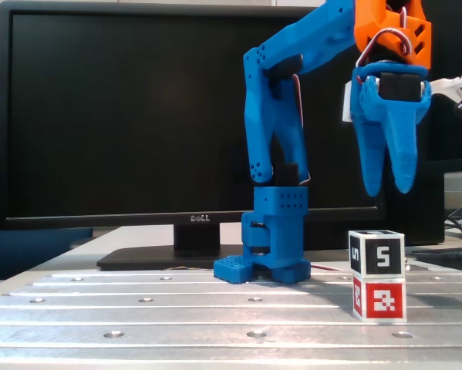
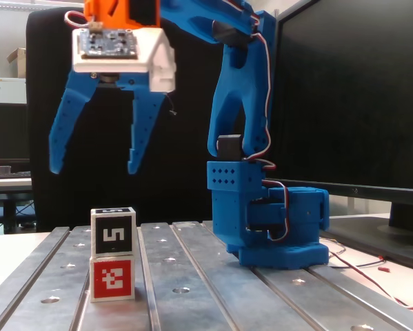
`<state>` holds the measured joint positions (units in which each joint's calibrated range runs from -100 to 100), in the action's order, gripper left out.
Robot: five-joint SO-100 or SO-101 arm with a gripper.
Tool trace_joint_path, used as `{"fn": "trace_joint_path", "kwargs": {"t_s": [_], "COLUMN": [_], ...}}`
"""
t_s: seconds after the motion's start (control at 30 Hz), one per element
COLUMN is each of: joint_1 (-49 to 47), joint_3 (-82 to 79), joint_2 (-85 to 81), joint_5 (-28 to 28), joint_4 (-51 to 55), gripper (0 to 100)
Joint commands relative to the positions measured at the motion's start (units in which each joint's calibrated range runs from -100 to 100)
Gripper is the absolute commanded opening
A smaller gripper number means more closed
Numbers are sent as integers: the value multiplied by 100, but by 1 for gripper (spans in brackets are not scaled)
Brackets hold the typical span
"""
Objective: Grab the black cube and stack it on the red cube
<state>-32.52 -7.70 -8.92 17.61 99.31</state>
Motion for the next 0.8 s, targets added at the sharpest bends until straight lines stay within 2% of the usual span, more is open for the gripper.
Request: {"fn": "trace_joint_path", "kwargs": {"t_s": [0.0,0.17,0.37,0.57,0.77], "joint_1": [288,923,1978,3071,3462], "joint_3": [395,575,584,168,-564], "joint_2": [-43,-77,-18,-52,-436], "joint_5": [-177,-772,-1708,-2523,-2702], "joint_4": [-8,17,-85,-821,-1111], "gripper": [18,11,11,11,11]}}
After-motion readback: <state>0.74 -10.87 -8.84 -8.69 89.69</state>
